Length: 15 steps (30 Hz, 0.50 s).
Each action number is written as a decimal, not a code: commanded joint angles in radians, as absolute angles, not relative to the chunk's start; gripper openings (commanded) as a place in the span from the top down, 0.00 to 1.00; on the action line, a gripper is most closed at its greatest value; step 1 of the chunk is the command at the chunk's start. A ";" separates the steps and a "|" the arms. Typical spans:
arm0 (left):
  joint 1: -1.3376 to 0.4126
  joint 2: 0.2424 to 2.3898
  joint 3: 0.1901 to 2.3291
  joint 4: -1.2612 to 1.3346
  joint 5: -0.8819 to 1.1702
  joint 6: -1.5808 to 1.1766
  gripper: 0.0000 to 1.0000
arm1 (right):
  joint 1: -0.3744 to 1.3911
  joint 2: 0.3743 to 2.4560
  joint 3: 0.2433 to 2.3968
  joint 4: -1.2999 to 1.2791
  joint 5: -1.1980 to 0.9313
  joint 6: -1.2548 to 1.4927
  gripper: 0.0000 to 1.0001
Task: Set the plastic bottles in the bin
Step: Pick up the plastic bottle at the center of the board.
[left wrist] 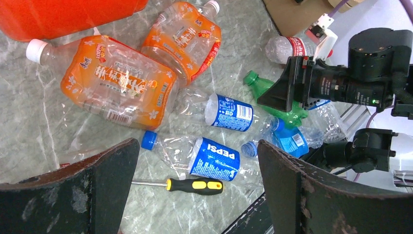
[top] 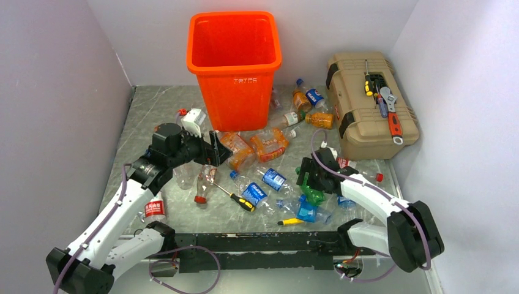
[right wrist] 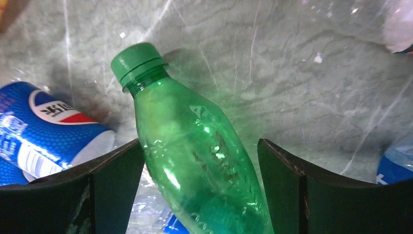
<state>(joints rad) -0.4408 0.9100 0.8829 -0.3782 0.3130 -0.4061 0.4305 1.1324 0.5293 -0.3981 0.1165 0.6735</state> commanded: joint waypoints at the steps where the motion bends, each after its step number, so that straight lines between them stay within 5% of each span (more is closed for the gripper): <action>1: -0.441 0.910 0.893 -0.347 0.328 -0.413 0.04 | 0.429 1.155 0.519 -0.361 0.076 0.648 0.13; 5: -0.442 0.904 0.891 -0.348 0.322 -0.412 0.04 | 0.429 1.142 0.515 -0.347 0.085 0.648 0.22; 11: -0.442 0.896 0.890 -0.349 0.308 -0.408 0.04 | 0.429 1.123 0.524 -0.324 0.070 0.626 0.56; 15: -0.442 0.880 0.886 -0.340 0.280 -0.402 0.04 | 0.432 0.966 0.575 -0.334 0.082 0.569 0.63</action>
<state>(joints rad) -0.4408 0.9112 0.8829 -0.3782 0.3080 -0.4057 0.4309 1.1194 0.5144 -0.3698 0.0765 0.6323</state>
